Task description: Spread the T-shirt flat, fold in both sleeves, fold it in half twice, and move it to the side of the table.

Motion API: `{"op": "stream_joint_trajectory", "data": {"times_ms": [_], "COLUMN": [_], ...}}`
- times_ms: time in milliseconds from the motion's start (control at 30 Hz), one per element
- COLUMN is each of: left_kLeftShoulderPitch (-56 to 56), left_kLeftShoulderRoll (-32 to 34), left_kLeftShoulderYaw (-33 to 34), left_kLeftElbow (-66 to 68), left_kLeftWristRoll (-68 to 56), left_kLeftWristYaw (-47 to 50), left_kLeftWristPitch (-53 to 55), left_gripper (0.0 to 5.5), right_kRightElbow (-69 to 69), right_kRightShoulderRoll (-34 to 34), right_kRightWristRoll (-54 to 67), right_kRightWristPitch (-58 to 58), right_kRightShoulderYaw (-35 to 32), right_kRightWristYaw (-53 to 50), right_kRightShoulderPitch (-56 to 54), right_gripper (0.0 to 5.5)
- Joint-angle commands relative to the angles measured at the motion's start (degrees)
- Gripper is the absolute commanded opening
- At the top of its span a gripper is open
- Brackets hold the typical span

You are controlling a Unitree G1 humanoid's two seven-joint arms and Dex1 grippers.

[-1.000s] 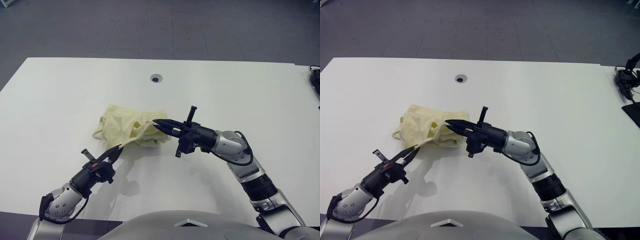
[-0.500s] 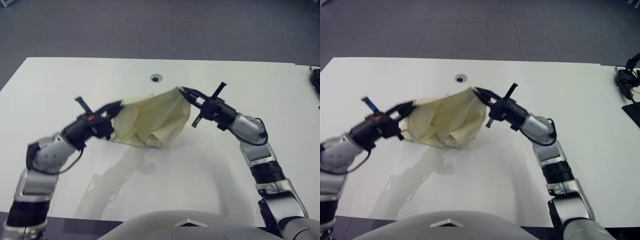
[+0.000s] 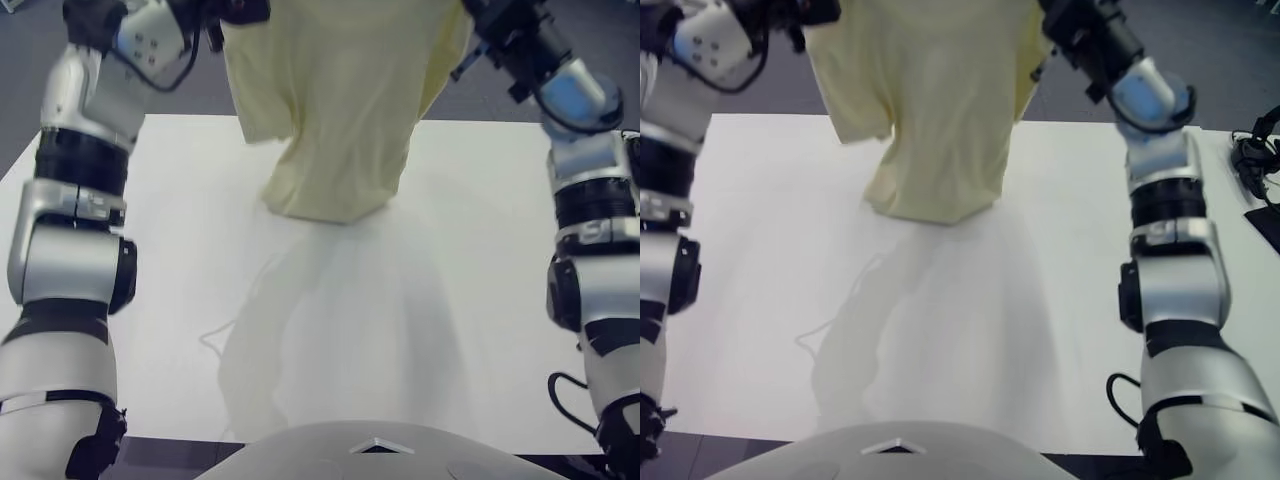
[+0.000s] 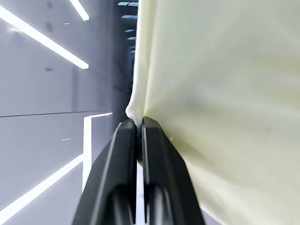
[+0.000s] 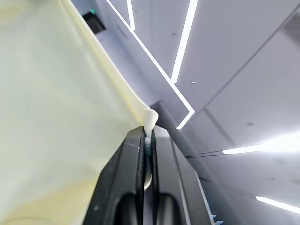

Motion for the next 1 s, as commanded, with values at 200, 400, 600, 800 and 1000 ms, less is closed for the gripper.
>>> {"op": "stream_joint_trajectory", "data": {"times_ms": [200, 400, 600, 800, 1000], "left_kLeftShoulderPitch": [-9.73, 13.35, 51.29, 79.56, 96.61], "left_kLeftShoulderRoll": [5.4, 12.18, 21.17, 24.78, 25.68], "left_kLeftShoulderYaw": [-5.98, -7.4, -0.2, 10.69, 12.57], "left_kLeftElbow": [10.09, -12.24, -46.86, -68.58, -81.38], "left_kLeftWristRoll": [12.46, 4.44, -8.06, -11.77, -14.36], "left_kLeftWristYaw": [18.37, 4.43, -4.19, -8.13, -16.76], "left_kLeftWristPitch": [-5.69, -19.77, -14.68, -8.95, -4.22], "left_gripper": [0.0, 0.0, 0.0, 0.0, 0.0], "right_kRightElbow": [8.71, -0.13, -31.56, -59.42, -75.18], "right_kRightShoulderRoll": [-9.02, -7.96, -10.13, -23.04, -33.75], "right_kRightWristRoll": [-3.59, -0.1, 14.28, 35.45, 39.01], "right_kRightWristPitch": [-3.94, -8.36, -3.85, 10.26, 19.37], "right_kRightShoulderYaw": [-2.29, -0.61, 4.68, 4.42, 8.95], "right_kRightWristYaw": [-8.47, -0.5, 13.89, 28.75, 40.28], "right_kRightShoulderPitch": [-8.6, 6.22, 41.46, 65.43, 83.12], "right_gripper": [0.0, 0.0, 0.0, 0.0, 0.0]}}
